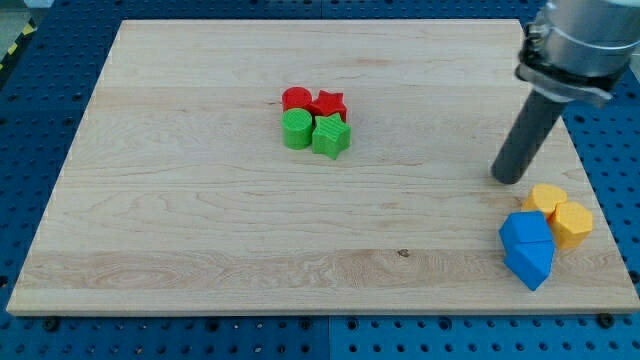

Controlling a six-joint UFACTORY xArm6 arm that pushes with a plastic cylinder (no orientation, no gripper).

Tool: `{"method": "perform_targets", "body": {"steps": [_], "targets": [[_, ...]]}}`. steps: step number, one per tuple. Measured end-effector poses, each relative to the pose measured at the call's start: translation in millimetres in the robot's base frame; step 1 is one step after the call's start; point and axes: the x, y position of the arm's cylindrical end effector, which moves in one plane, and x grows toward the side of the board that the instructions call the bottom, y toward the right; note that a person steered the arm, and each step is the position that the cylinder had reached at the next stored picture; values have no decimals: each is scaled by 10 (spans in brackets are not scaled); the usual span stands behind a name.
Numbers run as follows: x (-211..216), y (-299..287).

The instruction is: Push the yellow blocks towards the bottom right side of the board

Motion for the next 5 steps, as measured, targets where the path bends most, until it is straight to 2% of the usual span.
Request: {"method": "perform_targets", "body": {"steps": [1, 5], "targets": [[112, -67], [235, 362]]}}
